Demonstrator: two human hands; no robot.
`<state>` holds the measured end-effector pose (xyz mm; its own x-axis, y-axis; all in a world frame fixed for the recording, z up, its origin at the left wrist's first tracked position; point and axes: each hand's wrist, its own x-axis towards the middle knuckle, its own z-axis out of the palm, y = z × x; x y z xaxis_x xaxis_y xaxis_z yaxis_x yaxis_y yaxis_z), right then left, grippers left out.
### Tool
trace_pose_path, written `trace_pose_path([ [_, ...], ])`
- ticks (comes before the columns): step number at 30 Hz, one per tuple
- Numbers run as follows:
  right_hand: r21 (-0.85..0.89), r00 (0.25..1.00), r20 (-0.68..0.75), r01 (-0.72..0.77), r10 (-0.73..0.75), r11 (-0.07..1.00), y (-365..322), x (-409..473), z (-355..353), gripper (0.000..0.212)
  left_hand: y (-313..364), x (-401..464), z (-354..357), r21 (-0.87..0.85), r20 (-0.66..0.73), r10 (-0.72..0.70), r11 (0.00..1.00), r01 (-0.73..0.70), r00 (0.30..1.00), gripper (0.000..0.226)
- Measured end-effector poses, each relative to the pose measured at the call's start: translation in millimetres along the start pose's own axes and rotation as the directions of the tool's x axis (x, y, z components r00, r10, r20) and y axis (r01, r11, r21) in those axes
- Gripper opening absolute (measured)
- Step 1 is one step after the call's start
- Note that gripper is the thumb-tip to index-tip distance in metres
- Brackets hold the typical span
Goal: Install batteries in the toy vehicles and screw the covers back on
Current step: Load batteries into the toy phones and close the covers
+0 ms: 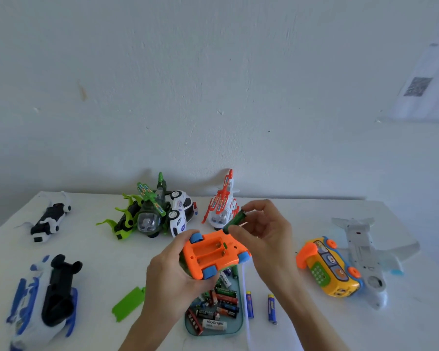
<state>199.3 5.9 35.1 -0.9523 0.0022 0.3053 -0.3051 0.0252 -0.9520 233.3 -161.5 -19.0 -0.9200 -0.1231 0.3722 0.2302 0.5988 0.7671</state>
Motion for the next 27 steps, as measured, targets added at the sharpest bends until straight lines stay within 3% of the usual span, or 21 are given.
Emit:
trace_pose_path([
  [4,-0.193,0.993,0.08,0.1,-0.086,0.976,3.2,-20.0,3.7,0.037,11.4,0.8,8.3,0.042,0.007,0.052,0.998,-0.052,0.999,0.073],
  [8,-0.359,0.969,0.144,0.242,-0.202,0.901,8.4,-25.6,-2.0,0.026,20.2,-0.9,12.1,0.055,0.001,0.094,0.994,-0.093,0.996,0.073],
  [11,-0.387,0.927,0.191,0.373,-0.322,0.844,15.9,-24.3,-4.1,0.028,24.9,-0.9,13.0,0.073,0.006,0.106,0.992,-0.106,0.994,0.077],
  [15,-0.28,0.957,0.243,0.225,-0.158,0.933,24.0,-22.3,1.7,0.015,28.7,-0.1,13.3,0.049,0.028,0.113,0.992,-0.114,0.993,0.076],
  [18,-0.234,0.98,0.181,0.118,-0.076,0.965,22.4,-22.9,7.2,0.014,28.1,-1.7,12.4,0.033,0.022,0.123,0.992,-0.124,0.992,0.075],
  [23,-0.456,0.994,0.042,-0.073,0.103,0.887,12.0,-14.9,2.8,0.058,24.3,-0.9,10.0,0.021,0.0,0.127,0.992,-0.127,0.992,0.077],
  [25,-0.397,0.943,0.145,-0.221,0.299,0.891,6.7,-6.3,-1.0,0.058,22.3,-0.5,8.9,0.054,0.005,0.146,0.988,-0.146,0.989,0.079],
  [27,-0.257,0.877,0.272,-0.332,0.397,0.908,4.3,2.2,-4.6,0.044,20.0,-0.1,7.7,0.099,0.022,0.172,0.98,-0.174,0.985,0.081],
])
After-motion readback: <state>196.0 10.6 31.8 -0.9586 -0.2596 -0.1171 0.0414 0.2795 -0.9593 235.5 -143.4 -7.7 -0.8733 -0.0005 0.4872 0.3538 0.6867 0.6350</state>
